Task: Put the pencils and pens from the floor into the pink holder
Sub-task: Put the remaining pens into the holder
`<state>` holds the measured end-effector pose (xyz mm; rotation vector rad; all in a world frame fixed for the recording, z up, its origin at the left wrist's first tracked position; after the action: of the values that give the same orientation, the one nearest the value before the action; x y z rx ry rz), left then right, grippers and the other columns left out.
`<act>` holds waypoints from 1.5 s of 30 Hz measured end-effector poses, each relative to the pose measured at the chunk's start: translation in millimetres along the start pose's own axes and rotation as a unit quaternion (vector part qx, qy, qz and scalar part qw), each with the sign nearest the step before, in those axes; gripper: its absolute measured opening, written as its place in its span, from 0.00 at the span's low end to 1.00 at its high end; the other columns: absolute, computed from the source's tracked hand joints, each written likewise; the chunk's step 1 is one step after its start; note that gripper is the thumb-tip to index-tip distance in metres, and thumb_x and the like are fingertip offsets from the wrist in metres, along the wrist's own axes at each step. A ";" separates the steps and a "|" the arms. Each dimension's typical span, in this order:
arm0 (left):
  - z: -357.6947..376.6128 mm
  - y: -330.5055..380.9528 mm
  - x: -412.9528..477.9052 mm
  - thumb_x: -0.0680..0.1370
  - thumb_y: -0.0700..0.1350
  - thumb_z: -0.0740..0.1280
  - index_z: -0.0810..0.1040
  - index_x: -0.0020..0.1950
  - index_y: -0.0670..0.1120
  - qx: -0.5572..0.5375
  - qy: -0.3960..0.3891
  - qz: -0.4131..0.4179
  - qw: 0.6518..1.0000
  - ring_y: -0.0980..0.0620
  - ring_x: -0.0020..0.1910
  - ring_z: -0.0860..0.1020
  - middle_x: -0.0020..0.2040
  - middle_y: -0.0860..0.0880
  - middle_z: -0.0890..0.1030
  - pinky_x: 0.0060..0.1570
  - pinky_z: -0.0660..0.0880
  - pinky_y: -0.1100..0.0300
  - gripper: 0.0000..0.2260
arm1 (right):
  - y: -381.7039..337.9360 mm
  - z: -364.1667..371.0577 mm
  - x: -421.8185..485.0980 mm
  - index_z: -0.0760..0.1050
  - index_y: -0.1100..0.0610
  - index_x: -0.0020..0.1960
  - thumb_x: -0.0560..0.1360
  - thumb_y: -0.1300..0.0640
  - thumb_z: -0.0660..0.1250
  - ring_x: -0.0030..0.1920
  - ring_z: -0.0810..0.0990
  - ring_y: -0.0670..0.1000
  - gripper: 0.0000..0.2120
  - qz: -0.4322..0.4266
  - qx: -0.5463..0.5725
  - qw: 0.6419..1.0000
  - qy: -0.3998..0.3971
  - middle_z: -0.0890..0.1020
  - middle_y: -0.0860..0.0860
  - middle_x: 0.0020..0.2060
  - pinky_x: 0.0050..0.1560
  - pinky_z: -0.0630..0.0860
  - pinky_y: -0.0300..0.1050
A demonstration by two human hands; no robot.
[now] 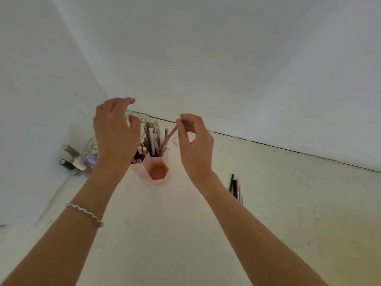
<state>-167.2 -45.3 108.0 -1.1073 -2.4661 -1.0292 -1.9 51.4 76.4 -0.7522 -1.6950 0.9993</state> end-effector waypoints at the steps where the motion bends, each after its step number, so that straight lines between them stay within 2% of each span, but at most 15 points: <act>1: 0.9 -0.9 -1.8 0.75 0.38 0.63 0.78 0.63 0.46 -0.012 -0.008 -0.004 1.000 0.44 0.61 0.73 0.61 0.45 0.78 0.60 0.70 0.50 0.17 | 3.1 8.0 -3.9 0.77 0.59 0.53 0.78 0.63 0.66 0.44 0.81 0.44 0.05 -0.011 -0.028 0.999 -0.024 0.82 0.47 0.43 0.48 0.78 0.38; 4: 7.0 1.4 -10.1 0.75 0.37 0.63 0.78 0.63 0.45 -0.039 -0.029 -0.017 0.999 0.45 0.60 0.74 0.60 0.45 0.77 0.59 0.69 0.55 0.17 | 10.9 28.0 -16.1 0.80 0.63 0.51 0.76 0.64 0.68 0.47 0.81 0.56 0.05 -0.073 -0.127 0.985 -0.092 0.83 0.55 0.47 0.49 0.78 0.53; 6: 11.6 9.2 -17.6 0.74 0.36 0.64 0.78 0.62 0.45 -0.042 -0.033 -0.012 0.998 0.46 0.59 0.75 0.59 0.46 0.78 0.57 0.68 0.60 0.17 | 9.9 34.5 -23.9 0.82 0.62 0.51 0.75 0.64 0.70 0.51 0.80 0.59 0.07 -0.145 -0.206 0.961 -0.110 0.82 0.57 0.51 0.53 0.75 0.53; 8: 18.2 22.2 -28.1 0.74 0.36 0.65 0.78 0.59 0.45 -0.048 -0.030 -0.003 0.998 0.48 0.55 0.76 0.56 0.47 0.78 0.54 0.68 0.63 0.15 | 10.1 25.0 -25.3 0.81 0.61 0.58 0.74 0.63 0.67 0.55 0.78 0.56 0.13 -0.155 -0.227 0.956 -0.098 0.81 0.56 0.56 0.58 0.71 0.49; 12: 54.2 67.9 -66.5 0.73 0.36 0.66 0.78 0.53 0.47 -0.088 -0.087 0.031 0.992 0.52 0.47 0.77 0.50 0.50 0.78 0.45 0.74 0.59 0.11 | 25.2 -41.5 -12.8 0.77 0.59 0.61 0.74 0.64 0.59 0.54 0.78 0.51 0.17 -0.071 -0.197 0.977 0.025 0.81 0.52 0.54 0.59 0.72 0.47; 14: 89.6 88.1 -95.1 0.73 0.37 0.66 0.78 0.52 0.48 -0.097 -0.180 0.023 0.979 0.53 0.45 0.77 0.47 0.52 0.78 0.44 0.76 0.57 0.10 | 36.3 -76.0 -9.3 0.77 0.59 0.59 0.74 0.65 0.58 0.52 0.79 0.50 0.16 -0.032 -0.206 0.976 0.062 0.81 0.50 0.51 0.56 0.75 0.50; 17: 145.8 104.5 -144.6 0.76 0.42 0.65 0.75 0.57 0.49 -0.058 -0.334 -0.019 0.941 0.52 0.48 0.78 0.51 0.51 0.78 0.48 0.76 0.58 0.10 | 55.4 -121.7 -12.9 0.77 0.56 0.56 0.73 0.68 0.60 0.47 0.79 0.50 0.16 0.040 -0.217 0.971 0.092 0.81 0.47 0.48 0.49 0.77 0.53; 19: 170.1 110.4 -170.6 0.78 0.44 0.65 0.73 0.60 0.48 -0.021 -0.393 -0.027 0.919 0.51 0.50 0.78 0.54 0.50 0.78 0.49 0.75 0.59 0.11 | 65.7 -147.5 -19.2 0.78 0.55 0.54 0.73 0.68 0.60 0.45 0.78 0.49 0.15 0.077 -0.221 0.966 0.108 0.81 0.46 0.47 0.47 0.77 0.51; 23: 191.8 120.0 -203.1 0.77 0.41 0.64 0.69 0.62 0.46 0.038 -0.466 -0.027 0.884 0.46 0.52 0.78 0.55 0.46 0.76 0.50 0.77 0.54 0.14 | 81.2 -186.3 -33.3 0.79 0.56 0.51 0.74 0.68 0.61 0.43 0.78 0.45 0.12 0.130 -0.241 0.955 0.114 0.82 0.46 0.45 0.45 0.74 0.39; 26: 195.7 127.1 -209.3 0.77 0.39 0.63 0.68 0.61 0.44 0.061 -0.462 -0.005 0.885 0.44 0.50 0.78 0.54 0.45 0.76 0.48 0.77 0.53 0.13 | 96.7 -204.0 -45.9 0.79 0.55 0.52 0.77 0.64 0.60 0.44 0.79 0.45 0.10 0.183 -0.271 0.941 0.087 0.82 0.45 0.45 0.46 0.74 0.38; 30: 196.9 124.0 -202.1 0.78 0.40 0.63 0.62 0.68 0.42 0.087 -0.471 -0.001 0.878 0.42 0.52 0.78 0.56 0.41 0.76 0.45 0.73 0.54 0.20 | 125.7 -203.2 -67.8 0.78 0.56 0.53 0.75 0.63 0.61 0.36 0.77 0.48 0.11 0.296 -0.304 0.904 -0.047 0.79 0.46 0.37 0.41 0.75 0.43; 33: 191.0 119.0 -186.7 0.78 0.41 0.64 0.61 0.71 0.42 0.086 -0.473 -0.014 0.877 0.41 0.51 0.78 0.57 0.40 0.75 0.44 0.74 0.53 0.23 | 139.3 -192.8 -86.0 0.77 0.58 0.57 0.74 0.63 0.61 0.36 0.77 0.51 0.13 0.349 -0.302 0.879 -0.121 0.79 0.51 0.38 0.43 0.77 0.45; 36: 179.0 120.5 -161.4 0.77 0.40 0.64 0.59 0.73 0.44 0.055 -0.427 -0.029 0.902 0.42 0.47 0.77 0.55 0.41 0.73 0.41 0.74 0.54 0.26 | 144.2 -175.9 -96.2 0.73 0.58 0.61 0.76 0.62 0.62 0.40 0.79 0.53 0.14 0.351 -0.316 0.865 -0.171 0.80 0.53 0.41 0.44 0.76 0.44; 40: 163.1 129.1 -137.0 0.75 0.40 0.65 0.49 0.79 0.50 0.008 -0.378 -0.018 0.925 0.49 0.37 0.74 0.52 0.44 0.72 0.33 0.69 0.59 0.37 | 147.4 -154.9 -104.2 0.69 0.58 0.64 0.75 0.66 0.59 0.48 0.79 0.57 0.18 0.337 -0.364 0.838 -0.225 0.79 0.56 0.50 0.45 0.76 0.48; 45: 132.2 136.4 -116.7 0.73 0.39 0.65 0.57 0.74 0.55 -0.077 -0.314 -0.002 0.946 0.50 0.37 0.76 0.49 0.46 0.73 0.32 0.70 0.61 0.32 | 146.5 -146.1 -106.4 0.66 0.59 0.67 0.75 0.68 0.57 0.51 0.77 0.59 0.20 0.323 -0.377 0.841 -0.217 0.74 0.57 0.56 0.50 0.76 0.51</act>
<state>19.4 44.4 25.6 -1.6999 -2.8912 -0.9969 174.2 69.7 -74.6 -1.8168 -2.3376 0.9651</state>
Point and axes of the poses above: each hand's wrist, its own x-axis towards the middle knuckle, its own z-axis out of the palm, y = z × x, the point moved 7 cm from there along x, towards the middle knuckle
